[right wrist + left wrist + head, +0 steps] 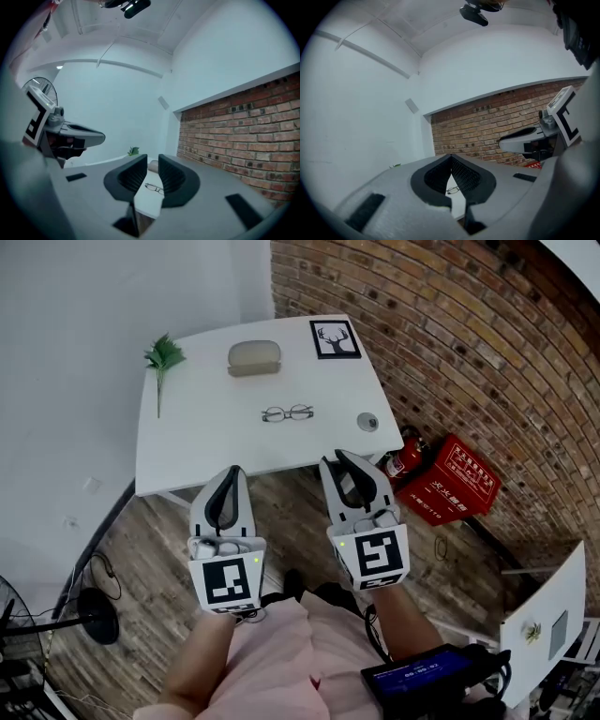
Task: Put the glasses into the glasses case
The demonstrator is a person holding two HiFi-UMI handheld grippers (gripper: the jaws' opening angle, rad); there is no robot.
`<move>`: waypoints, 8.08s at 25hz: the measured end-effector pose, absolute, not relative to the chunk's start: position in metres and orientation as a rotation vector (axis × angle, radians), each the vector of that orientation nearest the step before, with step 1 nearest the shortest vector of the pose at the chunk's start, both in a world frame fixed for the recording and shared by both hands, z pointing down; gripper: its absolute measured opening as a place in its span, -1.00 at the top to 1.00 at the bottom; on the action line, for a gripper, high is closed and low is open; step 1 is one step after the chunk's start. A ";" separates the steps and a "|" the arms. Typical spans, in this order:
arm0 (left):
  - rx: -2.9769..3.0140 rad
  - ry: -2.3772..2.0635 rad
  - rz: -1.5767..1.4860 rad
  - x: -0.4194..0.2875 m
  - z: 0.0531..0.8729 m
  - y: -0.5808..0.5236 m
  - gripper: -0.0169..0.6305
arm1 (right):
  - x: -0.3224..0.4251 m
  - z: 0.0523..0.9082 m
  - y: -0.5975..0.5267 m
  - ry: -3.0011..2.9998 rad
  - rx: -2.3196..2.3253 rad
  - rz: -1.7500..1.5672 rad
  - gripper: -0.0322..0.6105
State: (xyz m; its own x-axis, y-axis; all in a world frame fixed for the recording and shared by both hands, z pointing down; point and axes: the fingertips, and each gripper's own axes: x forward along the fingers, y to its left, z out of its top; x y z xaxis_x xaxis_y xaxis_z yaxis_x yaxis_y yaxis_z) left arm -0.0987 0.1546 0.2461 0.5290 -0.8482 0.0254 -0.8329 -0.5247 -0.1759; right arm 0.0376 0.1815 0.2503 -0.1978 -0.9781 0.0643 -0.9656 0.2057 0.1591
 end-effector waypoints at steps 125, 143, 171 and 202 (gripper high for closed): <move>-2.545 1.905 -0.304 -0.096 0.311 -0.180 0.92 | 0.017 0.318 -0.197 -2.348 0.793 -0.382 0.83; -2.627 1.967 -0.414 -0.128 0.362 -0.237 0.92 | -0.008 0.379 -0.251 -2.320 0.654 -0.289 0.83; -2.682 2.040 -0.543 -0.156 0.424 -0.249 0.92 | -0.029 0.463 -0.243 -2.268 0.450 -0.174 0.83; -2.672 2.022 -0.566 -0.152 0.424 -0.242 0.92 | -0.032 0.483 -0.216 -2.310 0.313 -0.126 0.83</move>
